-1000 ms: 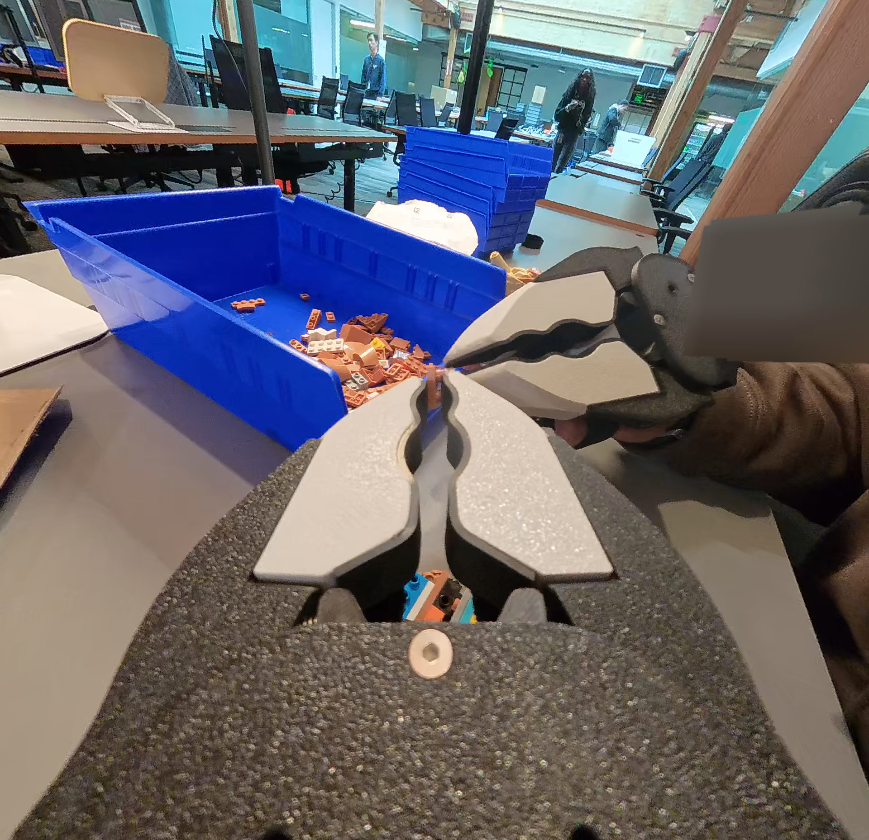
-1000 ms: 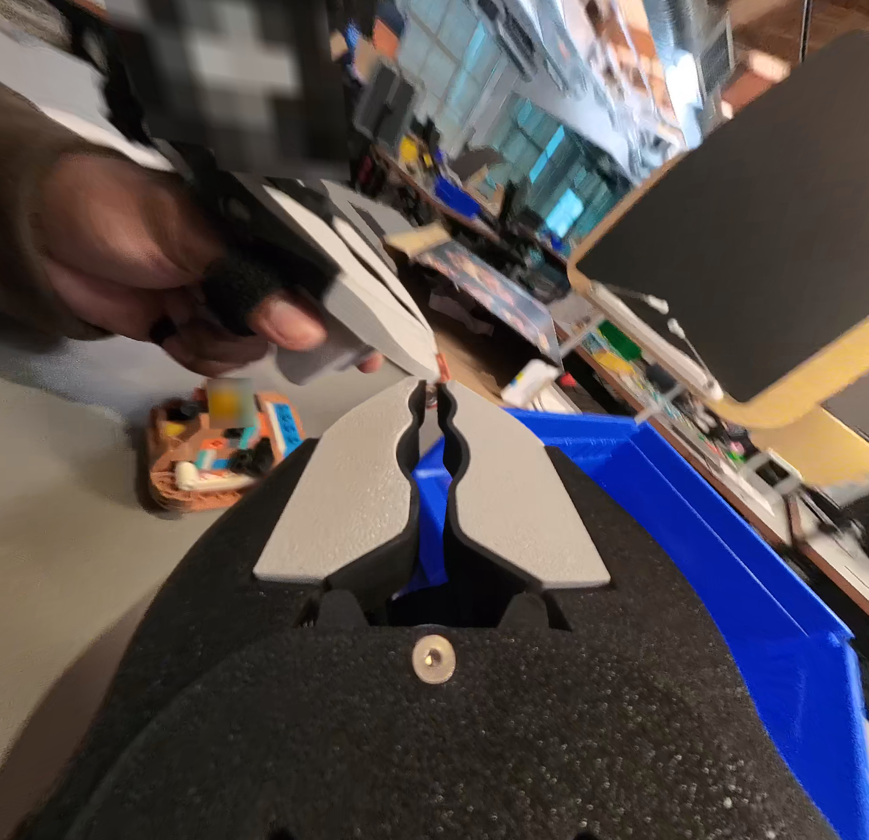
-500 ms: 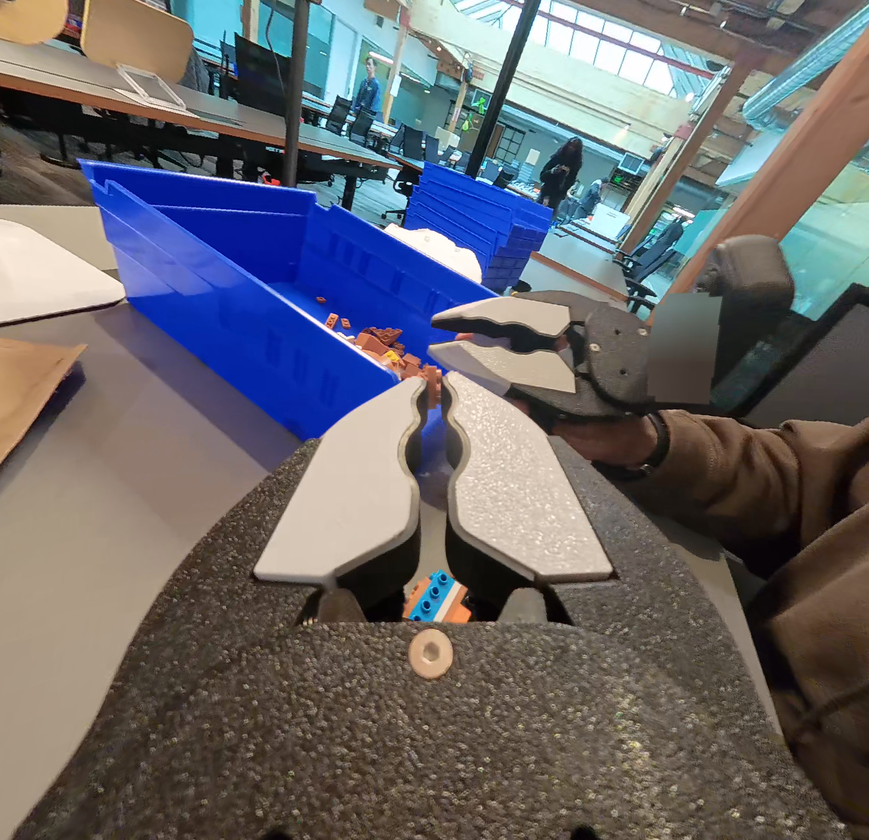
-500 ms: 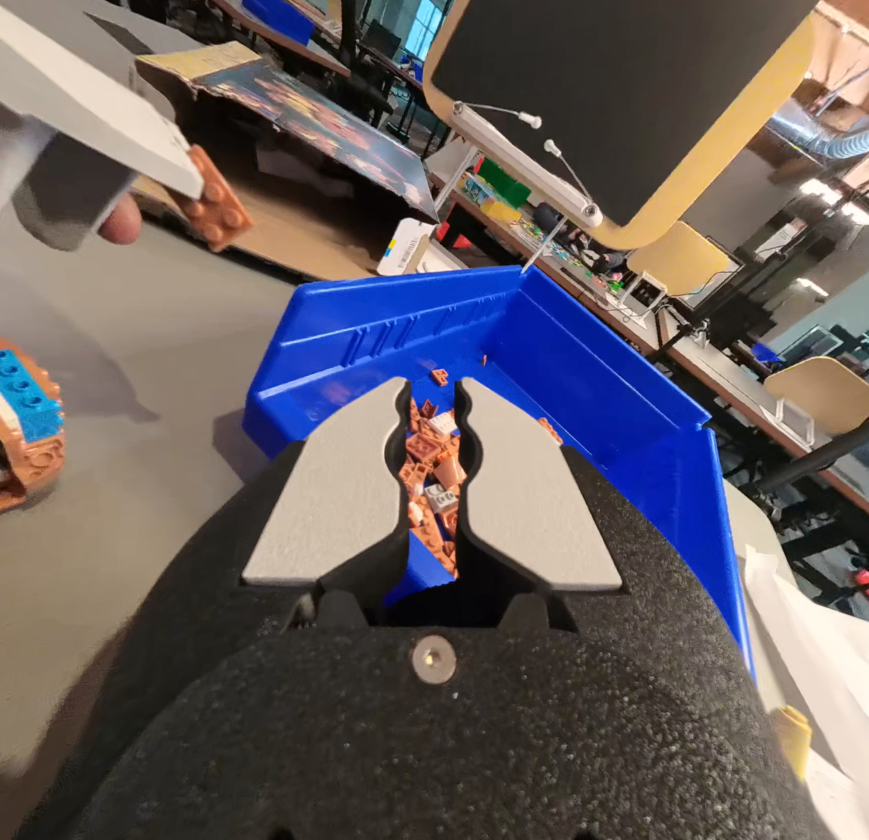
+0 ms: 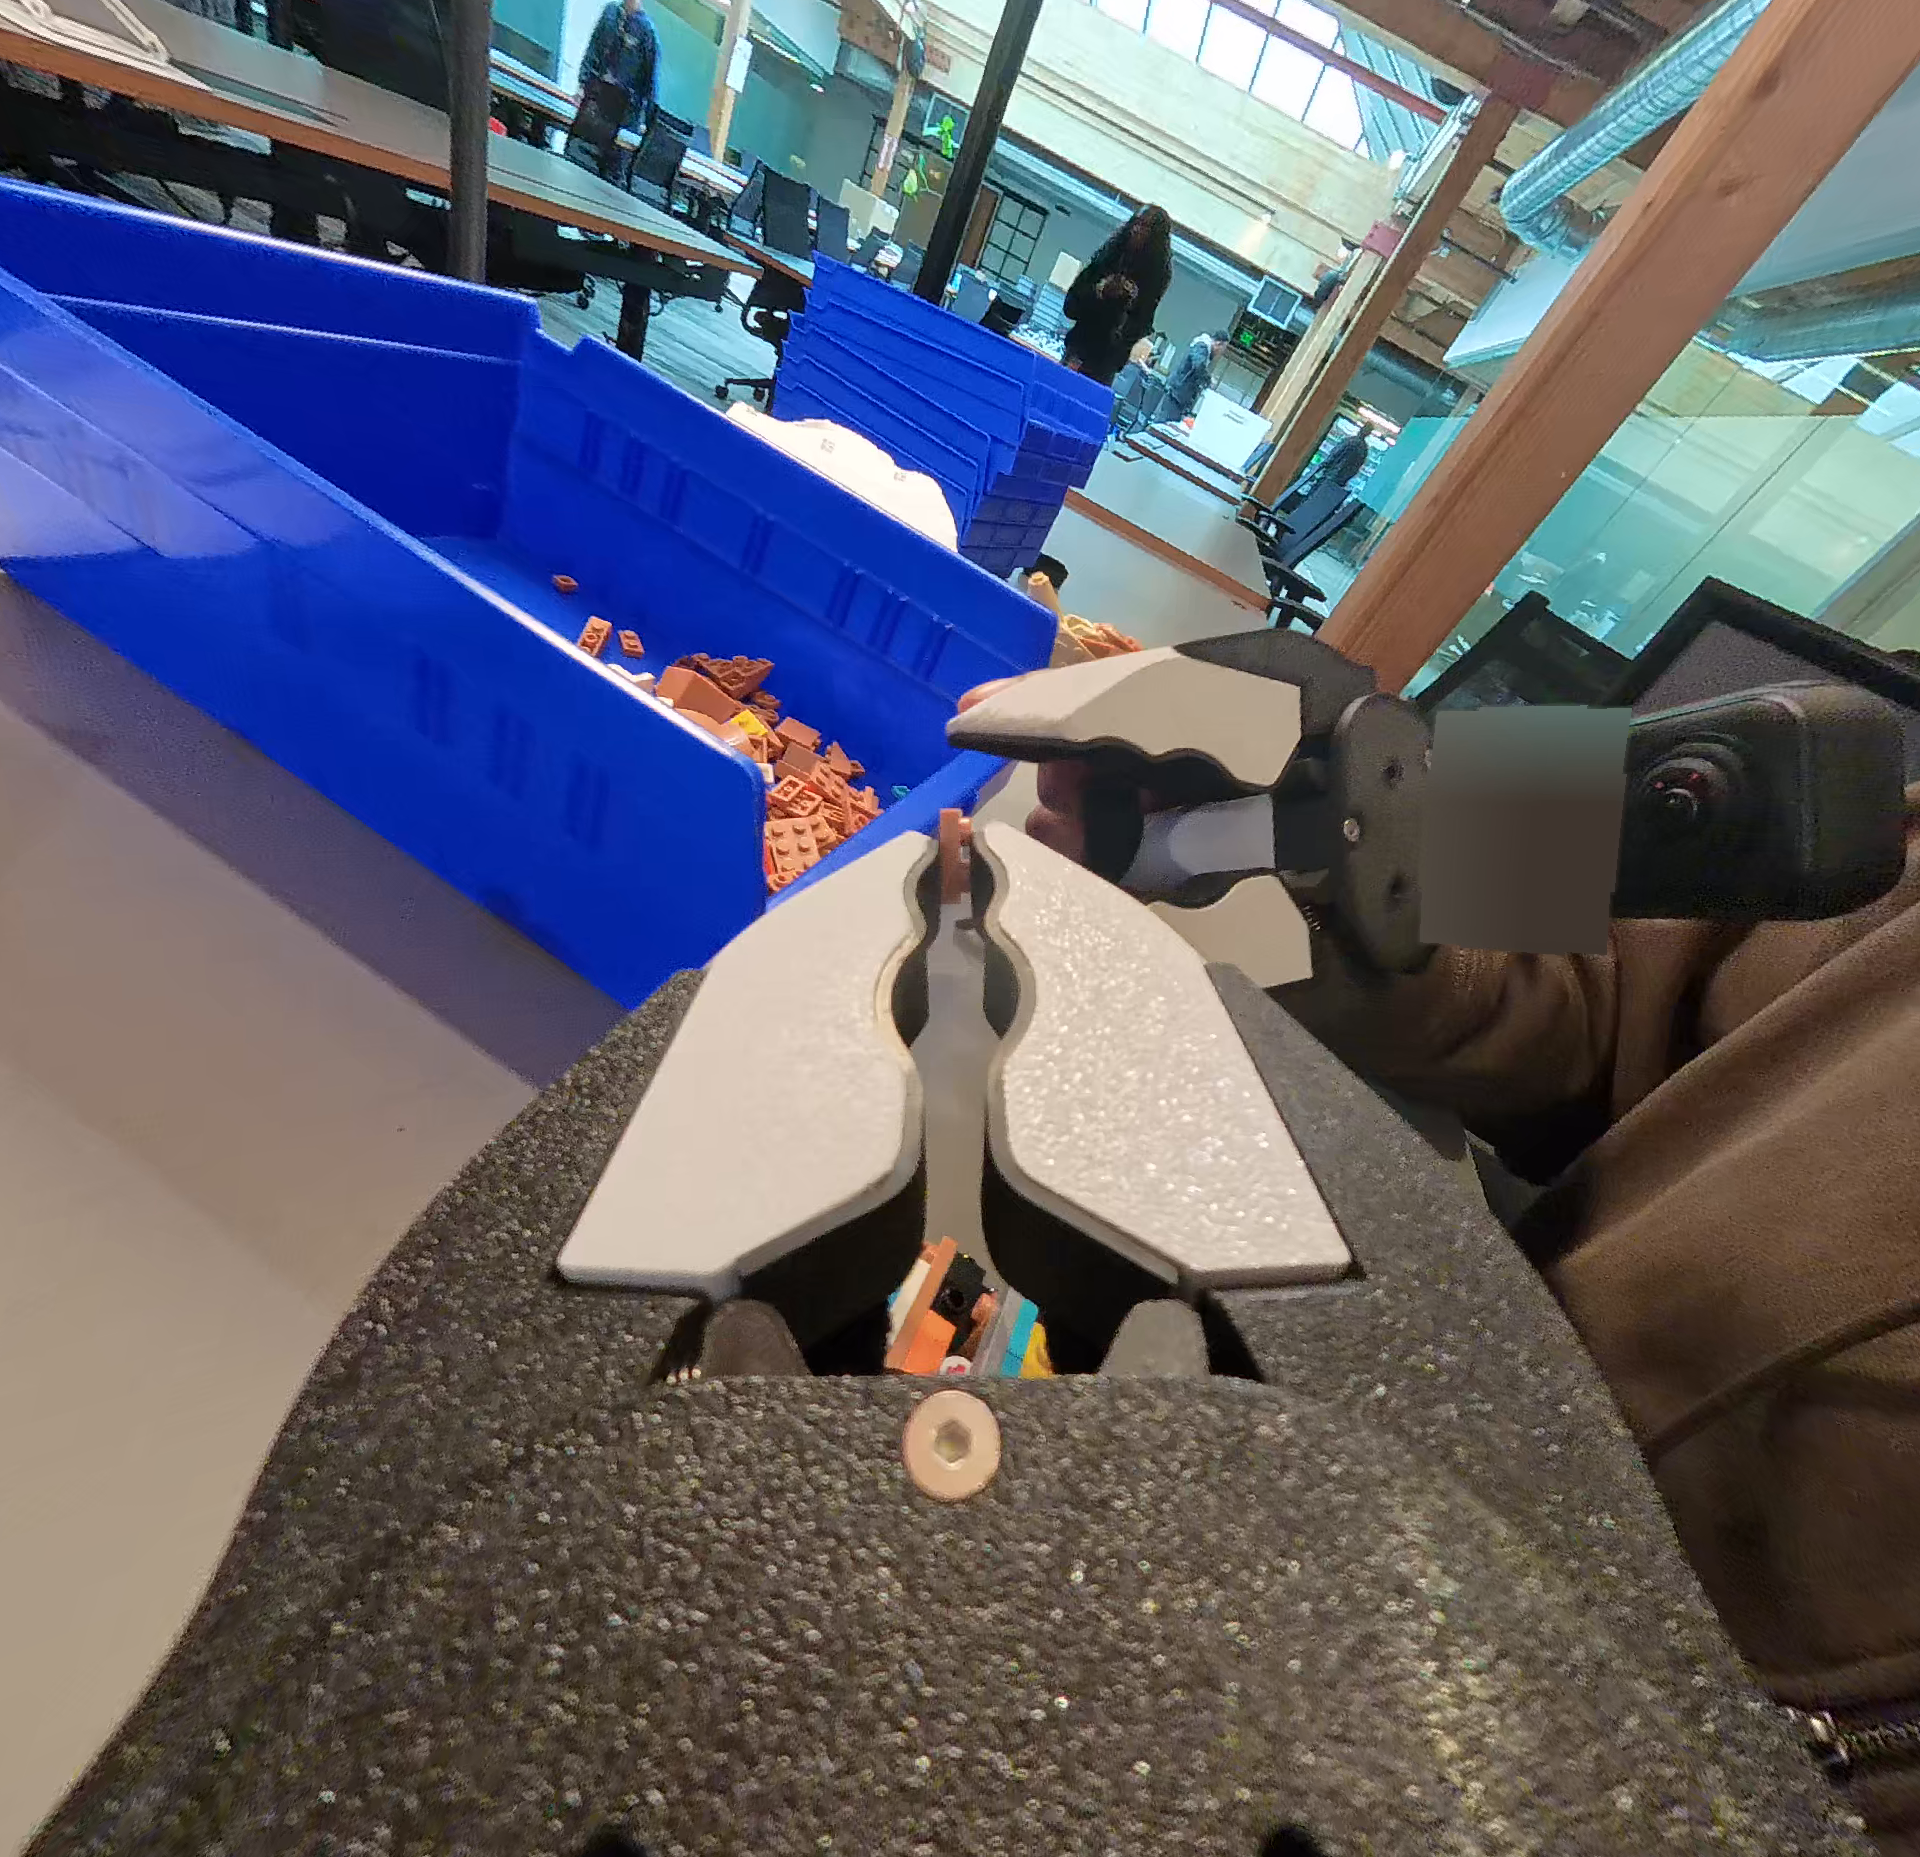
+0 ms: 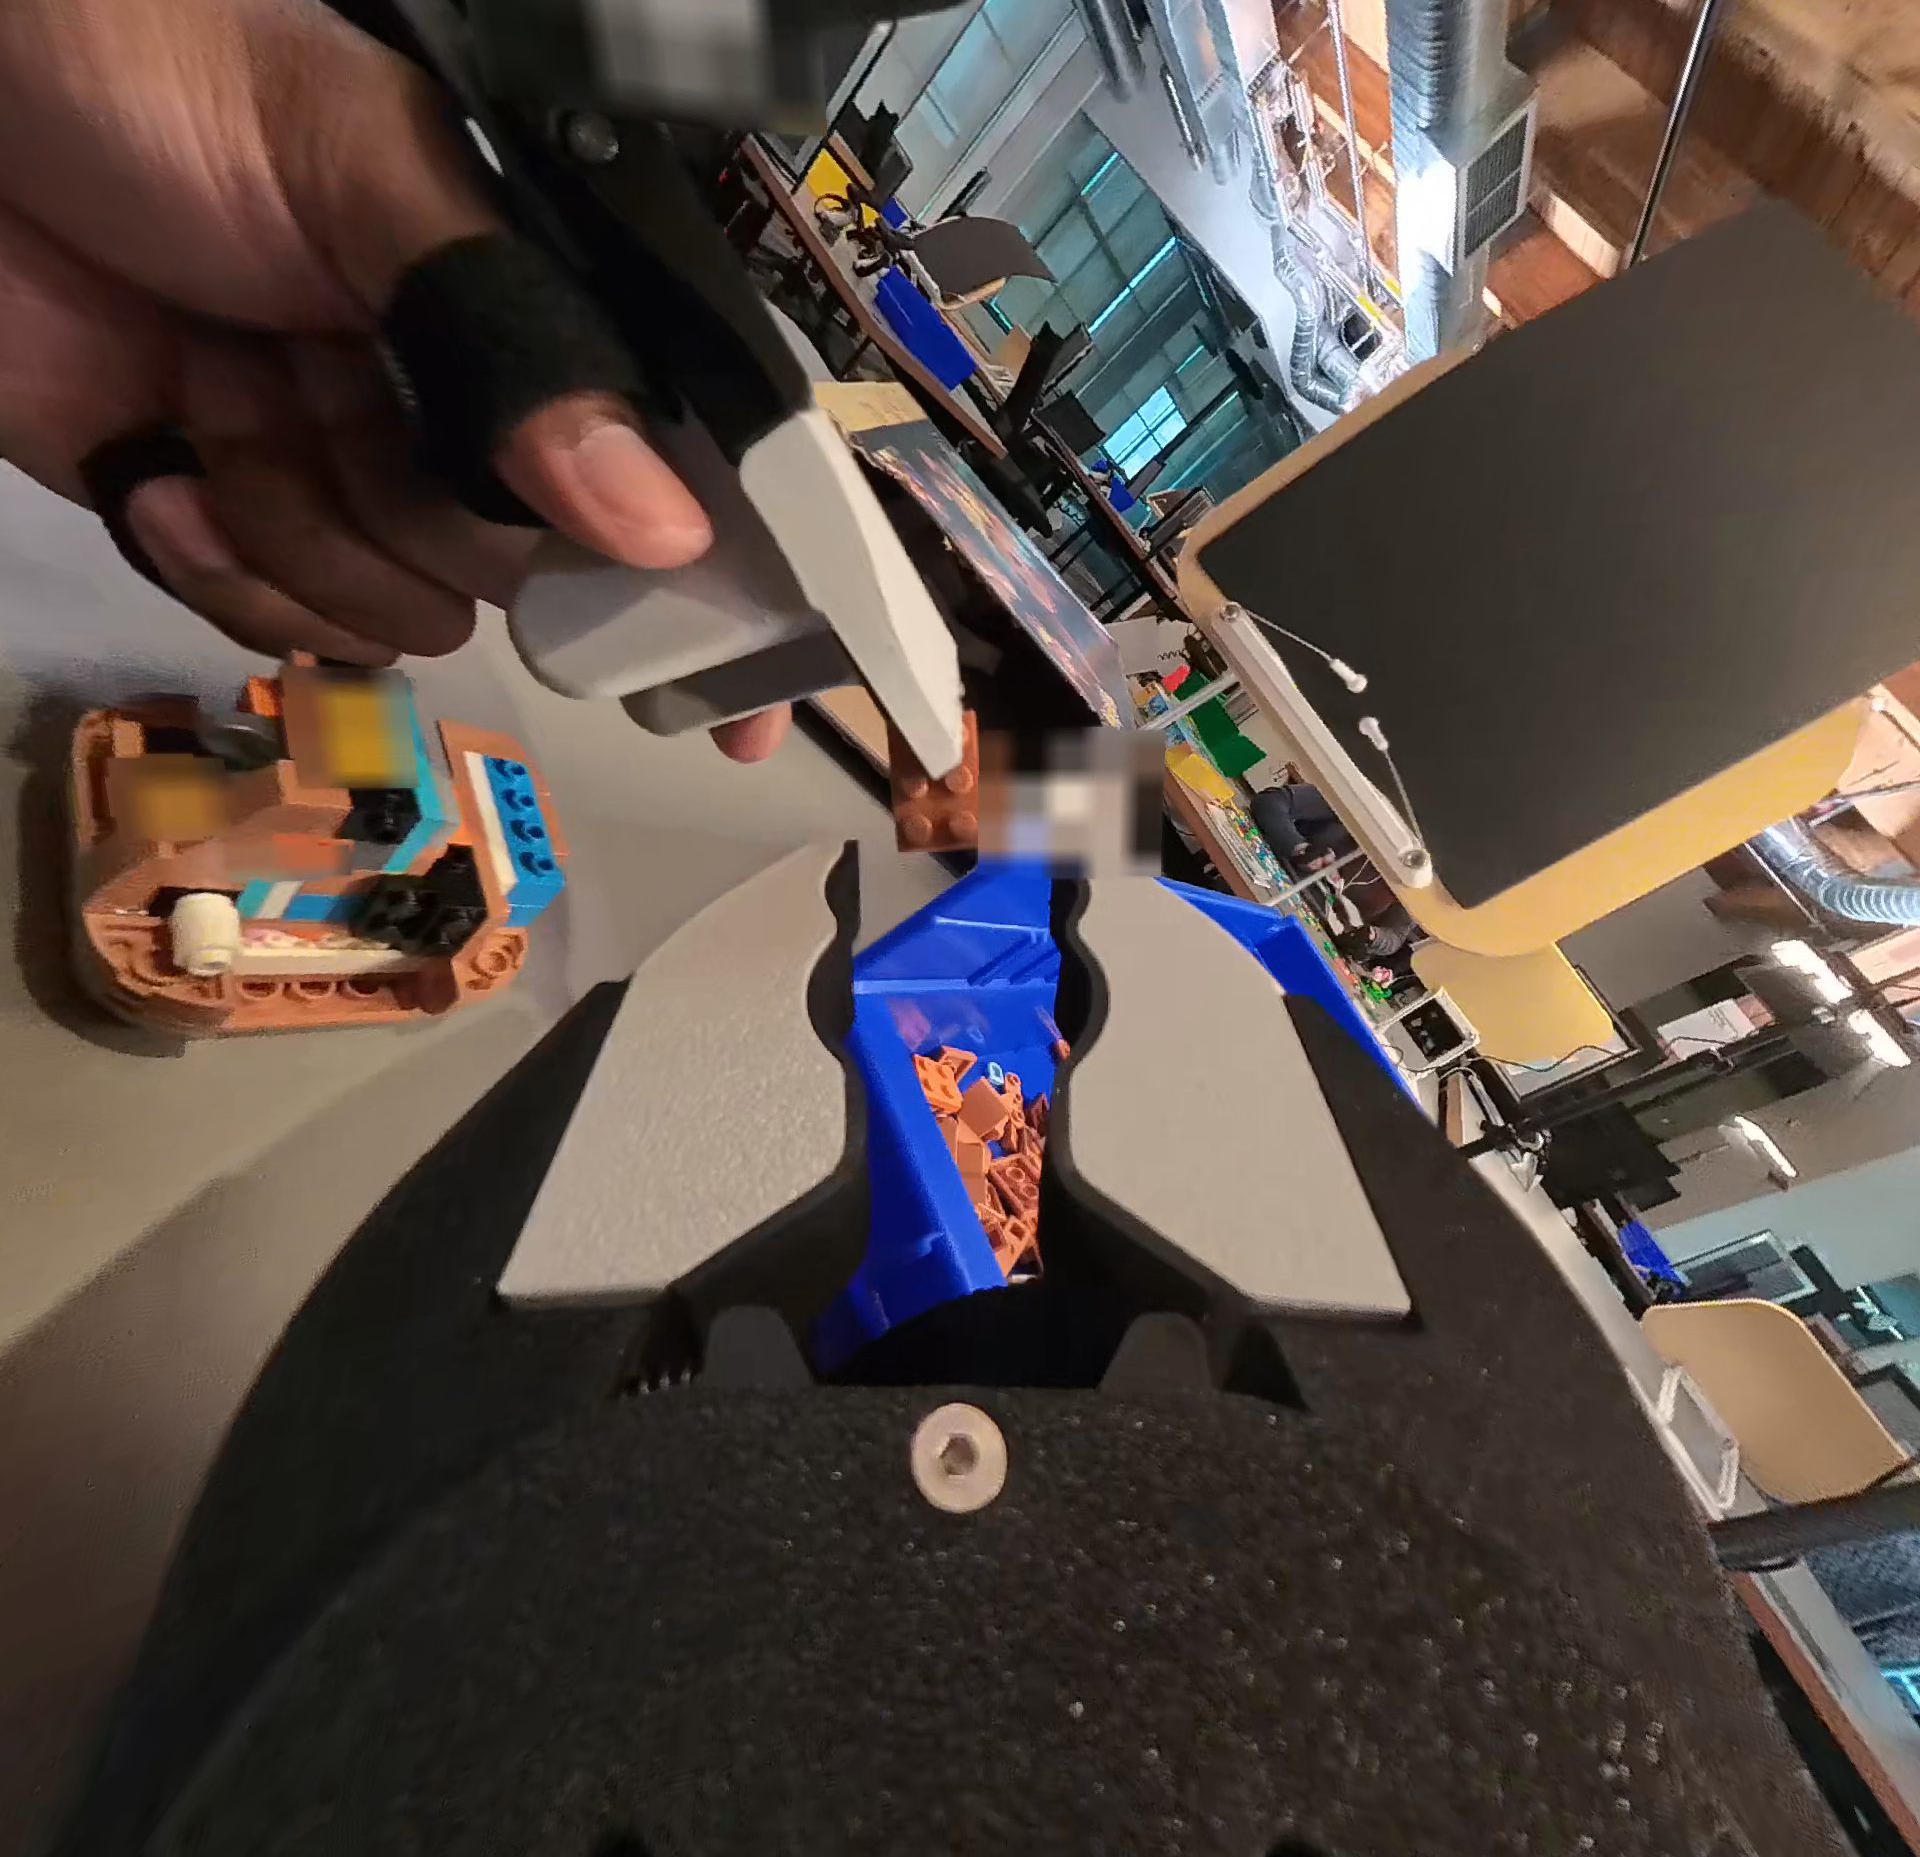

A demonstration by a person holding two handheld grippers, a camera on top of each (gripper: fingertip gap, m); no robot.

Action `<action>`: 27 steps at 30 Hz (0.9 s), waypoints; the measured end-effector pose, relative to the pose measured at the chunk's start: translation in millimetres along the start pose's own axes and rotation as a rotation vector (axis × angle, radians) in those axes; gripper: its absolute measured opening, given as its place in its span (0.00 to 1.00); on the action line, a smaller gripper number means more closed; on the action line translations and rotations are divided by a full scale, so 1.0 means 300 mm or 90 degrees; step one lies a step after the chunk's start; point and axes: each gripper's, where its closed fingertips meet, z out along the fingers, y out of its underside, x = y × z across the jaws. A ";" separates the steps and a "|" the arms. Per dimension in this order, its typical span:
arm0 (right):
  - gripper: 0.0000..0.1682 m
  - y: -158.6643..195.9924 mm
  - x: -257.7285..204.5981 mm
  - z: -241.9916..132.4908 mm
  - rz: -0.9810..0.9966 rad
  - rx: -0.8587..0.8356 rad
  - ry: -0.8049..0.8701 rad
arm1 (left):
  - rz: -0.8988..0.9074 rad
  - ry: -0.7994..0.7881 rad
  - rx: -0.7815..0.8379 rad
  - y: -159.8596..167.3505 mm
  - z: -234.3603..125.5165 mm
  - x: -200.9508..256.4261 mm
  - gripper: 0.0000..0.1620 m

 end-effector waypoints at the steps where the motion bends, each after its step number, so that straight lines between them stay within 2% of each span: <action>1: 0.20 -0.002 -0.007 0.002 -0.005 0.000 -0.002 | -0.001 0.004 -0.002 0.004 0.004 0.005 0.03; 3: 0.16 -0.003 -0.017 0.004 -0.020 -0.001 -0.001 | -0.002 0.014 -0.009 0.012 0.010 0.017 0.03; 4: 0.11 -0.005 -0.019 0.003 -0.027 0.001 0.001 | -0.003 0.020 -0.013 0.016 0.013 0.023 0.03; 7: 0.09 -0.006 -0.001 -0.001 -0.016 0.003 0.017 | -0.004 0.031 -0.010 0.014 0.017 0.033 0.03; 9: 0.09 0.035 0.072 -0.004 0.031 -0.034 0.072 | 0.004 0.008 0.001 0.000 0.013 0.014 0.08; 11: 0.09 0.138 0.176 -0.018 0.101 -0.123 0.151 | 0.016 -0.021 0.026 -0.026 -0.002 -0.013 0.13; 12: 0.10 0.191 0.206 -0.026 0.140 -0.161 0.165 | 0.019 -0.024 0.033 -0.035 -0.009 -0.019 0.14; 13: 0.15 0.229 0.223 -0.031 0.177 -0.183 0.168 | 0.020 -0.022 0.034 -0.040 -0.013 -0.021 0.14; 15: 0.19 0.253 0.230 -0.032 0.224 -0.187 0.160 | 0.021 -0.020 0.025 -0.037 -0.016 -0.025 0.14; 19: 0.18 0.170 0.150 -0.004 0.181 -0.129 0.089 | 0.047 -0.006 -0.015 -0.022 -0.024 -0.025 0.14; 24: 0.13 0.030 -0.054 0.005 0.095 -0.015 -0.098 | 0.090 0.050 -0.103 0.022 -0.066 -0.025 0.15; 27: 0.13 0.012 -0.157 -0.005 0.094 -0.008 -0.208 | 0.113 0.072 -0.169 0.072 -0.105 -0.039 0.16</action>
